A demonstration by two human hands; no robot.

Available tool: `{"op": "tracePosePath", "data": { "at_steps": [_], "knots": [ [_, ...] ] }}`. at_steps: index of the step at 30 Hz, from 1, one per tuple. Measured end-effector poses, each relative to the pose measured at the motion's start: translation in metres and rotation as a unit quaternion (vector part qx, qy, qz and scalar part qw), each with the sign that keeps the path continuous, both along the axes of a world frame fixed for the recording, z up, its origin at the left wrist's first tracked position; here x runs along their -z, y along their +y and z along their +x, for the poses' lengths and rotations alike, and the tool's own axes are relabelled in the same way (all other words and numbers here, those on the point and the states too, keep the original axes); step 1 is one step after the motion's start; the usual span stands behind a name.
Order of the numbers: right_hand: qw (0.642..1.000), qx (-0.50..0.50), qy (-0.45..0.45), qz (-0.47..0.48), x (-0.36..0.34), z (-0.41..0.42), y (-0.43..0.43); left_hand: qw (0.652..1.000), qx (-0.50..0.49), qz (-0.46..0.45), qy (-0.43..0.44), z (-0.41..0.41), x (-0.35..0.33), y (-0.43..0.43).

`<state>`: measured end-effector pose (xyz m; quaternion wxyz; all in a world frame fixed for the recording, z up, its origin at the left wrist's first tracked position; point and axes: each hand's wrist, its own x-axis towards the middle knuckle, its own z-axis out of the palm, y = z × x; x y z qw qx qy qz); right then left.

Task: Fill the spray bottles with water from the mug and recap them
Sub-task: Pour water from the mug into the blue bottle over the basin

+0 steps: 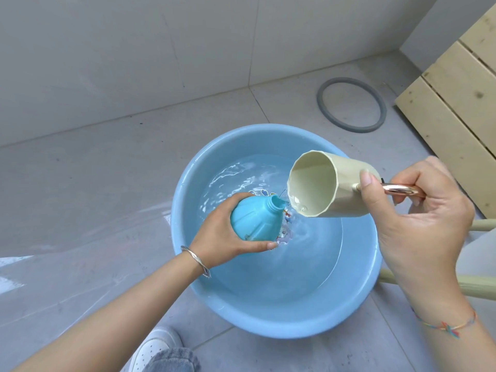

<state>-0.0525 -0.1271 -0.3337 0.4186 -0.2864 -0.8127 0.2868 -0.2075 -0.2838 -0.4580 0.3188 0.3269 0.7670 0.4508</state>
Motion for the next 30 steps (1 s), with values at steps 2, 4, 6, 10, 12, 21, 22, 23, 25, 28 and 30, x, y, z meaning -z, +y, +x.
{"op": "tracePosePath", "data": {
  "at_steps": [2, 4, 6, 10, 12, 21, 22, 23, 25, 28, 30],
  "knots": [
    [1.000, -0.002, -0.006, 0.018, -0.0006, -0.0003, -0.0002, 1.000, -0.001, -0.001, -0.002, 0.0001, 0.0005, -0.0005],
    [0.999, -0.002, -0.011, 0.033, -0.0015, -0.0007, -0.0002, 1.000, -0.002, 0.001, -0.002, 0.0002, 0.0011, -0.0007],
    [0.999, -0.004, -0.015, 0.048, -0.0023, -0.0015, -0.0001, 1.000, -0.002, -0.002, 0.003, 0.0002, 0.0019, -0.0007],
    [0.997, -0.004, -0.021, 0.071, -0.0030, -0.0027, 0.0004, 1.000, -0.002, -0.006, 0.000, -0.0001, 0.0029, -0.0002],
    [0.996, -0.005, -0.023, 0.080, -0.0034, -0.0031, 0.0004, 1.000, -0.003, -0.006, -0.001, 0.0000, 0.0027, 0.0000],
    [0.993, -0.010, -0.033, 0.116, -0.0052, -0.0043, -0.0002, 1.000, -0.007, -0.008, -0.003, 0.0017, 0.0011, -0.0002],
    [0.992, -0.011, -0.034, 0.120, -0.0053, -0.0045, -0.0003, 1.000, -0.007, -0.008, -0.002, 0.0021, 0.0004, -0.0002],
    [0.992, -0.013, -0.034, 0.125, -0.0054, -0.0044, -0.0003, 1.000, -0.007, -0.006, -0.004, 0.0025, 0.0000, -0.0001],
    [0.990, -0.016, -0.033, 0.132, -0.0057, -0.0041, -0.0001, 1.000, -0.007, -0.005, -0.006, 0.0031, -0.0007, 0.0003],
    [0.989, -0.026, -0.038, 0.141, -0.0050, -0.0055, -0.0001, 1.000, -0.006, -0.008, -0.006, 0.0037, -0.0014, 0.0009],
    [0.987, -0.031, -0.041, 0.151, -0.0038, -0.0072, -0.0007, 1.000, -0.006, -0.008, -0.005, 0.0039, -0.0020, 0.0014]
  ]
}}
